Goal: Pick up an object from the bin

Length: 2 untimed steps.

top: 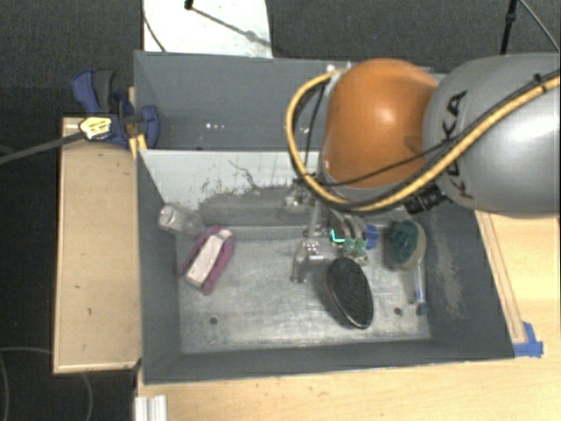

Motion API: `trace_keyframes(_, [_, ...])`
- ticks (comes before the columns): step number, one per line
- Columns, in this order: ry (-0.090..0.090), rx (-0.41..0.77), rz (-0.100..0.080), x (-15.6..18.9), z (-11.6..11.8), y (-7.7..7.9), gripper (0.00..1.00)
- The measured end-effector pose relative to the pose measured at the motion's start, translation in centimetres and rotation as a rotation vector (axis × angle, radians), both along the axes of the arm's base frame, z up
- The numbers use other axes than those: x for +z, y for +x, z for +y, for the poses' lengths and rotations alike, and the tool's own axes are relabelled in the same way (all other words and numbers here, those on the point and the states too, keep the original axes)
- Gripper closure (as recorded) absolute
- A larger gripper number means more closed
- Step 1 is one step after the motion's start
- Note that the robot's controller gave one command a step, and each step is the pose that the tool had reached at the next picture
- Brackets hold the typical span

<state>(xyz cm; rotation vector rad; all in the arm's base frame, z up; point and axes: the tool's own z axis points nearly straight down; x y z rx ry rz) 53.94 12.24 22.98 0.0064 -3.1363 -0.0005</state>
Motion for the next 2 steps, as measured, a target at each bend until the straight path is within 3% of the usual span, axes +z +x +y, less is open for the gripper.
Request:
trace_keyframes(1, [-0.003, 0.136, -0.004, -4.3, -12.1, 0.1, 0.0])
trace_keyframes(2, [0.004, 0.439, -0.004, -15.6, -10.1, 0.5, 0.0])
